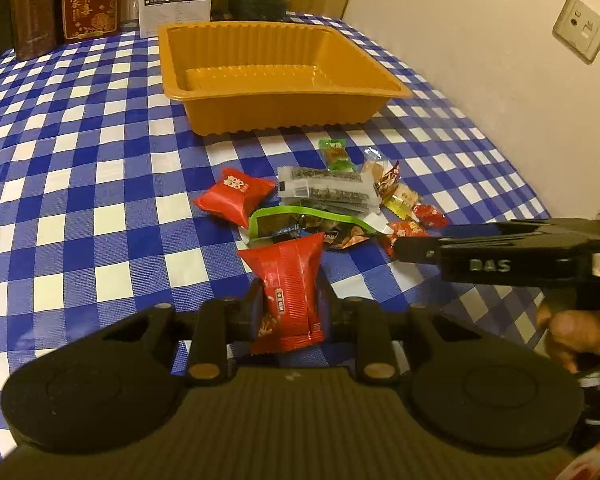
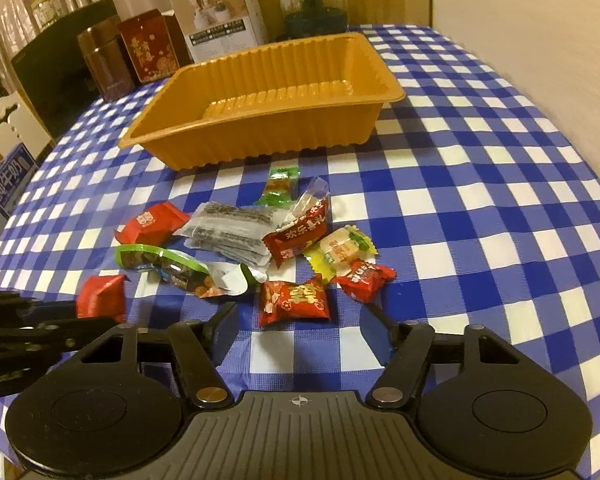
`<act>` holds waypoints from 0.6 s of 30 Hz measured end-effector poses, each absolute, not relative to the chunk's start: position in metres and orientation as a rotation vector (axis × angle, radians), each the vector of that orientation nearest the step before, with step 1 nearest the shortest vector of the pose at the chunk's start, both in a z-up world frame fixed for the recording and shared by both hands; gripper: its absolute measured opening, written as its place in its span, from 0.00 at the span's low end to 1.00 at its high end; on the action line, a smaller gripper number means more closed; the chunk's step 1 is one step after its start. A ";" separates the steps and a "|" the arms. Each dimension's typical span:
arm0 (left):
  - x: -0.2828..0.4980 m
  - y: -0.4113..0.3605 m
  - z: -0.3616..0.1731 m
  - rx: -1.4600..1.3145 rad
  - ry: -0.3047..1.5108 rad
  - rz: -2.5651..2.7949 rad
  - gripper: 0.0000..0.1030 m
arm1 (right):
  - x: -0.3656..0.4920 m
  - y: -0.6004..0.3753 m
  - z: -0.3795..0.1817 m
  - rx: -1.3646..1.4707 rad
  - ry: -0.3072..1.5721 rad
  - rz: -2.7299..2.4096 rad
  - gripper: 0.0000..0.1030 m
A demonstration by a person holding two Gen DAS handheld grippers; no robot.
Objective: Organize snacks
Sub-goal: 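Grasp a small red sweet with the right tool while the left holds its candy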
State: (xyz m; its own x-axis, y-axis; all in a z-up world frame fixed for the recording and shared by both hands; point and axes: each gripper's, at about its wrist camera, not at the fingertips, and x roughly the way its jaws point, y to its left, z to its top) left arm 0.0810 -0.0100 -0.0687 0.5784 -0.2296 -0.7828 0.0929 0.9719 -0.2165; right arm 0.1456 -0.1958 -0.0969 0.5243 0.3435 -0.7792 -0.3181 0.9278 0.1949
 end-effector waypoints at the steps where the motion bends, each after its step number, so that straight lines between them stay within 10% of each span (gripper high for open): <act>1: 0.081 -0.010 -0.068 -0.161 0.935 -0.191 0.24 | 0.147 -0.194 -0.098 0.024 0.940 0.397 0.60; 18: 0.080 -0.003 -0.071 -0.171 0.949 -0.171 0.24 | 0.153 -0.171 -0.106 -0.094 0.926 0.394 0.35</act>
